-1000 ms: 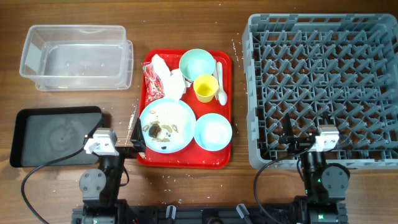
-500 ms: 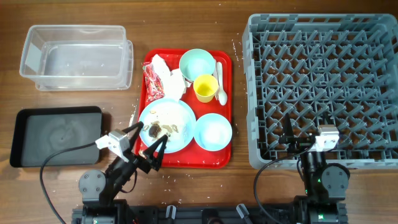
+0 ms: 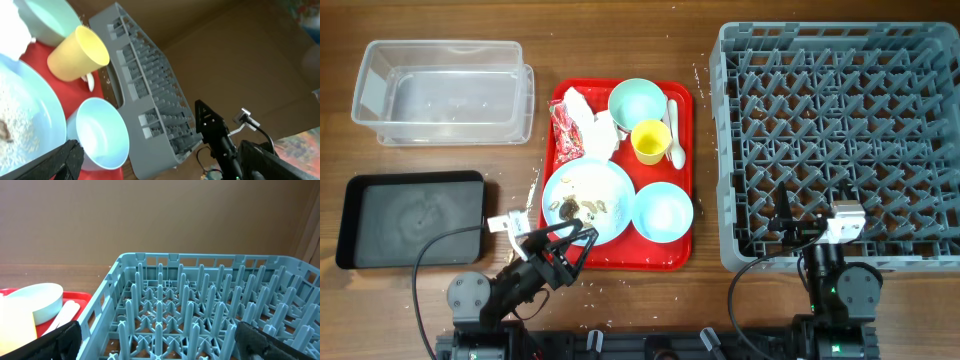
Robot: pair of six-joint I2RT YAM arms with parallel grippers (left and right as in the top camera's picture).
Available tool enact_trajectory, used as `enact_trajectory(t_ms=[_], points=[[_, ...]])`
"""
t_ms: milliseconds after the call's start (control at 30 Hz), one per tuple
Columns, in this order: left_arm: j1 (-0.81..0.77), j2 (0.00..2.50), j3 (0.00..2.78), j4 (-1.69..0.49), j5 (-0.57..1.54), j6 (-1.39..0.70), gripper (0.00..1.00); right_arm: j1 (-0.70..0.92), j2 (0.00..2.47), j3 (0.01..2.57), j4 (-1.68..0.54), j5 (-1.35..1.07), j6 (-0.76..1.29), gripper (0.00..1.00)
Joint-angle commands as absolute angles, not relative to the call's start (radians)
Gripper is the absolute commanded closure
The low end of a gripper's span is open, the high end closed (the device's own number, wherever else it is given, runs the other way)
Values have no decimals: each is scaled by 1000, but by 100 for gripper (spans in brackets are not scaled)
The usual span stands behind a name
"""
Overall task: Sort waste into correct bins and load items into the dishwasher rack
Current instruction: 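Raise the left gripper and move it over the red tray, then lower the left gripper and grasp the red snack wrapper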
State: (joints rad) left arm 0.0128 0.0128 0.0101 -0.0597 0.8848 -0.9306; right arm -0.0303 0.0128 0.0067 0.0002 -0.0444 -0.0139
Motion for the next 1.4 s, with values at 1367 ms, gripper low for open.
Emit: enact_trajectory(t_ms=[1367], points=[[-256,1544,1613,-1087,-58,-488,0,-37,10,5,2,-39,-26,0]])
